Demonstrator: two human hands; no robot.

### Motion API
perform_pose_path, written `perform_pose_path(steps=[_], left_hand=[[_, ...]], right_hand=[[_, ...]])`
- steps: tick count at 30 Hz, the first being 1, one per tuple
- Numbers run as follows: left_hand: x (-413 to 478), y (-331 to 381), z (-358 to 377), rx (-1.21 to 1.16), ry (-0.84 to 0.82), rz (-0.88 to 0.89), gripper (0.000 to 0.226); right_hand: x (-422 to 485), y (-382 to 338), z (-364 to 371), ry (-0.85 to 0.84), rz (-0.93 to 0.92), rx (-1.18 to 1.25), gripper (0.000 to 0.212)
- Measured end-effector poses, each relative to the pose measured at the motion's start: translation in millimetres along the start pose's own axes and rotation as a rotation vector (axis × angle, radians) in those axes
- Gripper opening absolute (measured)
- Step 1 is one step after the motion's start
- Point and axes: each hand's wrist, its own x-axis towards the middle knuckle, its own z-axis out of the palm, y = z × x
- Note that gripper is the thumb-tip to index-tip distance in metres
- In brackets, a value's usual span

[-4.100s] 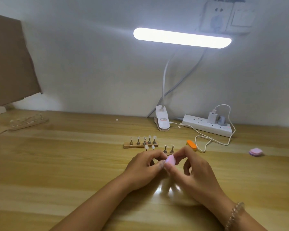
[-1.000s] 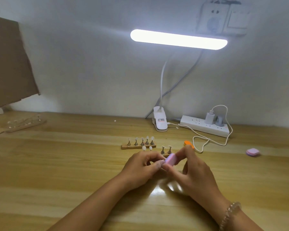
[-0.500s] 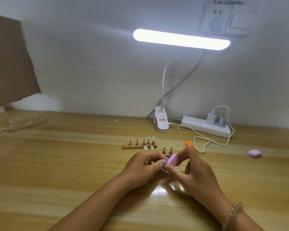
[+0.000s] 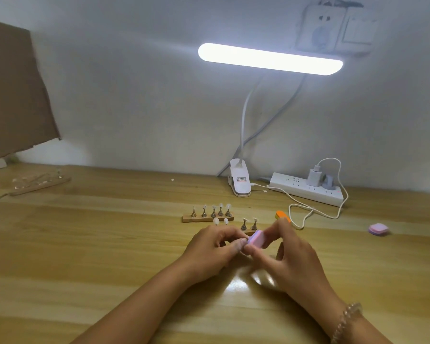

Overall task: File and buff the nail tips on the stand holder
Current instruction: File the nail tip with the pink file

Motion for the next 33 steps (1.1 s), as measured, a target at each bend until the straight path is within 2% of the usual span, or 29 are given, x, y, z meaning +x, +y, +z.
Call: perform_pose_path(steps=[3,6,10,14,18,21,25,29,33], left_hand=[[0.4,1.0,-0.9,-0.027,0.004,-0.007,0.018],[0.7,1.2,0.1,-0.022,0.022,-0.004,0.020],[0.7,1.7,0.4,-0.029,0.003,0.010,0.021],[0.7,1.6,0.4,0.003,-0.002,0.024,0.019],[0.4,1.0,-0.2,-0.016,-0.022,0.018,0.015],[0.8,0.2,0.7,0.004,-0.011,0.018,0.012],[0.2,-0.7,0.4,-0.039,-0.010,-0.013,0.012],[-0.3,0.3,0.8,-0.021,0.001,-0.001,0.015],[-1.4,2.0,0.5,-0.022,-0.010,-0.009,0.014]], right_hand=[[-1.6,-2.7,1.4,-0.068,-0.023,0.026,0.044],[3.3,0.5,-1.7,0.033,0.041,0.026,0.042],[-3.5,-3.3,2.3,-0.056,-0.061,-0.041,0.042],[1.9,0.1,-0.3,0.034,0.033,-0.004,0.041],[-2.5,-4.5,1.9,-0.062,-0.047,0.037,0.046],[3.4,0.0,-1.8,0.028,0.028,0.073,0.044],[-1.7,-4.7,2.7,-0.028,-0.061,0.053,0.043],[3.3,2.8,-0.6,0.030,0.018,0.086,0.045],[-2.8,-1.7,5.1,-0.032,-0.093,0.030,0.041]])
